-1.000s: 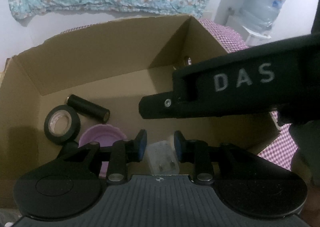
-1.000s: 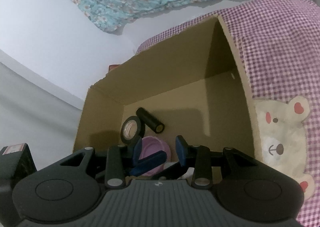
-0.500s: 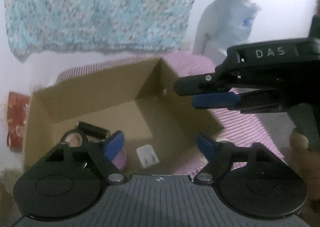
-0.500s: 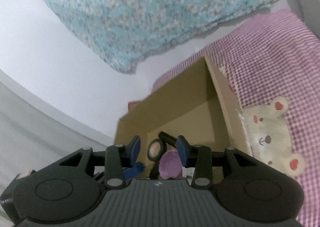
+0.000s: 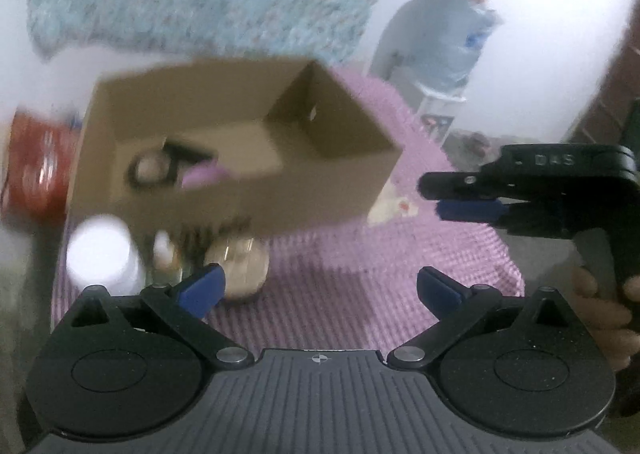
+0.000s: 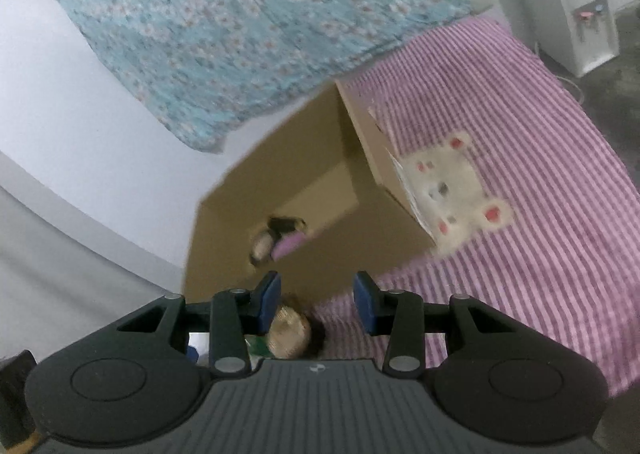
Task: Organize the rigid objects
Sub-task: 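Move the right tool back toward the gold-lidded jar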
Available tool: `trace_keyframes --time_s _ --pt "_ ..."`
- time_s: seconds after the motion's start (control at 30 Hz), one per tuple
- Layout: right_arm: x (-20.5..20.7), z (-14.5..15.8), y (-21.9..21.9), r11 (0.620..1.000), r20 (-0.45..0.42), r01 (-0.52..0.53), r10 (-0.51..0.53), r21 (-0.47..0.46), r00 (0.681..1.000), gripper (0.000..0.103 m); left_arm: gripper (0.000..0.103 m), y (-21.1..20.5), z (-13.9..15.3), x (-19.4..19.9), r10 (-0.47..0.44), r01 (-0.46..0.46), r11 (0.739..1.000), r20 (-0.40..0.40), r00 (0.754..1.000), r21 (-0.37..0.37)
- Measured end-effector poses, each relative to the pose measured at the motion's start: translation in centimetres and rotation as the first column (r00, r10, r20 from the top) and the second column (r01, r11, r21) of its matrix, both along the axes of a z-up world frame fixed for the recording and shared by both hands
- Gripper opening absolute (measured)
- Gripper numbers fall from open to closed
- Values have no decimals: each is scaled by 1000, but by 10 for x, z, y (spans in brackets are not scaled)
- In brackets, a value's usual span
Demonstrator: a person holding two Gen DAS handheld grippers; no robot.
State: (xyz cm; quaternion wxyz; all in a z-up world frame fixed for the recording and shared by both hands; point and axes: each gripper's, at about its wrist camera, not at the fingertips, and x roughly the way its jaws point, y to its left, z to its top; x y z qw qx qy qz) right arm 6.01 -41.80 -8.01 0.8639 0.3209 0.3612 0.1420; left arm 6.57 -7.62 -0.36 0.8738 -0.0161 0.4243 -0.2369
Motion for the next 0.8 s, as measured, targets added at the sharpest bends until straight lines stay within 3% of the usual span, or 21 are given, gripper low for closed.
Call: trace_keyframes --time_s 0.1,0.3,0.43,0.8 --pt "-9 -3 12 999 -14 -20 20 -39 1000 43 103 9 -10 -5 25 -25 1000 -30 999 -14" --pt "-14 -1 31 993 -5 -61 60 -103 998 43 103 14 -11 -15 -11 11 1000 17 1000 30" --pt "-12 -3 41 990 -13 -81 81 -118 997 43 103 12 -18 -21 -43 41 997 41 998 62" --pt "5 -26 45 989 -73 -99 91 -106 993 43 103 6 -48 -14 -80 79 997 30 996 26"
